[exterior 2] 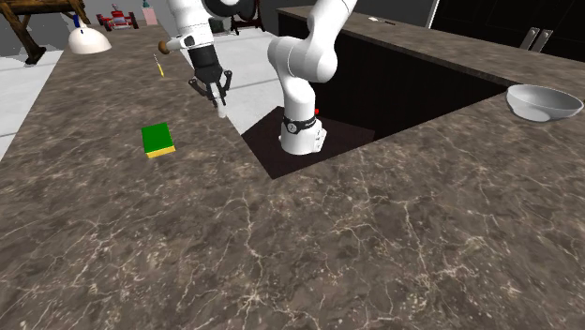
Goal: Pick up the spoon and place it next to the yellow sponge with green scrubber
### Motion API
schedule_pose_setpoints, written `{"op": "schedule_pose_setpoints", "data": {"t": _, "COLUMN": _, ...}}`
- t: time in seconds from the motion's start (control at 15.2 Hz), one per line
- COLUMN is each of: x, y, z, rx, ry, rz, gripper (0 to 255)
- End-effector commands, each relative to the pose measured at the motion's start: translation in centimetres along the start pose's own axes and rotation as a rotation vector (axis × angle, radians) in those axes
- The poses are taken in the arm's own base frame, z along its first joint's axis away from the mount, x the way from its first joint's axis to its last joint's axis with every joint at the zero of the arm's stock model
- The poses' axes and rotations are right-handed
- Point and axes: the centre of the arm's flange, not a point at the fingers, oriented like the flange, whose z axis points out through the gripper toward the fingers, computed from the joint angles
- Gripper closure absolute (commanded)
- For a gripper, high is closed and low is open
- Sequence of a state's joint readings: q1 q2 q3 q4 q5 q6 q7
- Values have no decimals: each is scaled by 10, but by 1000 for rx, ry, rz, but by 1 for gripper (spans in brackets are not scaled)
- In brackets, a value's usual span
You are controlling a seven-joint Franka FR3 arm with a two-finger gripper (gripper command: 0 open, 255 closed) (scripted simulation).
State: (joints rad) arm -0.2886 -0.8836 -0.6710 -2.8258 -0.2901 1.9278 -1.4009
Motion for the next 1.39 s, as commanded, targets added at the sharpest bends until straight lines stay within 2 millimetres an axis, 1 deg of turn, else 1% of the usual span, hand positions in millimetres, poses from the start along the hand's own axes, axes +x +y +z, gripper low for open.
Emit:
{"op": "schedule_pose_setpoints", "data": {"t": 0.0, "x": -1, "y": 3, "z": 11, "rx": -1, "ry": 0, "rz": 0, "gripper": 255}}
{"op": "schedule_pose_setpoints", "data": {"t": 0.13, "x": -3, "y": 4, "z": 21, "rx": -1, "ry": 0, "rz": 0, "gripper": 255}}
{"op": "schedule_pose_setpoints", "data": {"t": 0.2, "x": -5, "y": 5, "z": 30, "rx": -1, "ry": 0, "rz": 0, "gripper": 255}}
{"op": "schedule_pose_setpoints", "data": {"t": 0.73, "x": -5, "y": 5, "z": 30, "rx": -1, "ry": 0, "rz": 0, "gripper": 255}}
{"op": "schedule_pose_setpoints", "data": {"t": 0.79, "x": -5, "y": 5, "z": 30, "rx": -1, "ry": 0, "rz": 0, "gripper": 0}}
{"op": "schedule_pose_setpoints", "data": {"t": 1.12, "x": -5, "y": 5, "z": 30, "rx": -1, "ry": 0, "rz": 0, "gripper": 0}}
{"op": "schedule_pose_setpoints", "data": {"t": 1.32, "x": -5, "y": 5, "z": -9, "rx": -1, "ry": 0, "rz": 0, "gripper": 0}}
